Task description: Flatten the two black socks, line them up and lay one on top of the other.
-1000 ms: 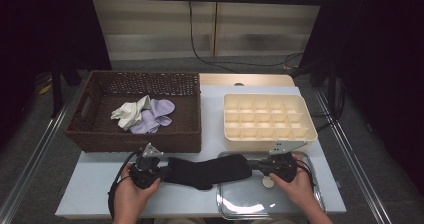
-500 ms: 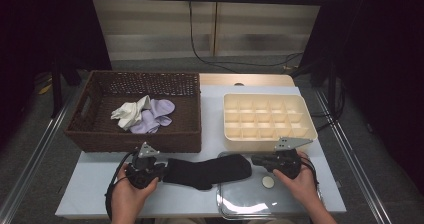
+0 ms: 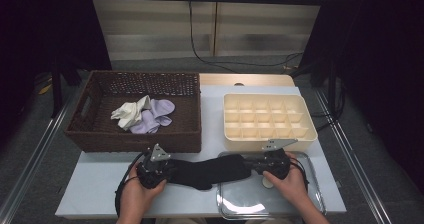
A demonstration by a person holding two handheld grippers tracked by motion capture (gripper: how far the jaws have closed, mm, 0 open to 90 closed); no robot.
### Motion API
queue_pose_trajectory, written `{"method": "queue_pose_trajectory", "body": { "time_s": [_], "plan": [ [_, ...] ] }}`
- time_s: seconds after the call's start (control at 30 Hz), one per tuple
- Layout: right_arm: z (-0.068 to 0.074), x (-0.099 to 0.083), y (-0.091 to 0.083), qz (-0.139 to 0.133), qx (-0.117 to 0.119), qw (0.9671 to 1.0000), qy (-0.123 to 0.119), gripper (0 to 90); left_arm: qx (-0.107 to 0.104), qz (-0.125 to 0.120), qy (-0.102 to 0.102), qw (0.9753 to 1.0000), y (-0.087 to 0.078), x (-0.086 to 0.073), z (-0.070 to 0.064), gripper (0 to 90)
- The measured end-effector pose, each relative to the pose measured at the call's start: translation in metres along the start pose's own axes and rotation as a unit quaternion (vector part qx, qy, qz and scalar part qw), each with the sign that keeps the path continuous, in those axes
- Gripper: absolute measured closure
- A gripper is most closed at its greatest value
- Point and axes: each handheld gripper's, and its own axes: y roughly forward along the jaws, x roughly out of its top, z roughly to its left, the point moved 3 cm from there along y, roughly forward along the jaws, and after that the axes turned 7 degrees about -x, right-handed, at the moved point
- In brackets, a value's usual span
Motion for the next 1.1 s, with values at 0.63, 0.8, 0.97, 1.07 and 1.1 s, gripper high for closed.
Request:
{"method": "queue_pose_trajectory", "body": {
  "time_s": [0.63,0.8,0.97,1.07,1.1],
  "plan": [
    [0.002,0.016,-0.013,-0.029,-0.033,0.999,-0.006,75.9,-0.006,-0.006,-0.005,0.9999,0.001,0.0,0.0,78.5],
    [-0.007,0.008,-0.011,-0.011,-0.046,0.9988,-0.004,76.0,-0.006,-0.009,-0.004,0.9999,0.001,-0.001,0.001,78.3],
    [-0.003,0.006,-0.006,-0.001,-0.043,0.999,-0.01,70.9,-0.01,-0.008,-0.005,0.9999,0.001,0.0,0.0,76.9],
    [0.004,0.006,0.005,0.013,-0.043,0.9988,-0.022,68.7,-0.006,-0.008,-0.005,0.9999,0.001,0.0,-0.001,76.2],
    [0.005,0.006,0.008,0.015,-0.048,0.9984,-0.026,67.1,-0.008,-0.01,-0.005,0.9999,0.002,0.0,-0.001,76.1]
  ]
}}
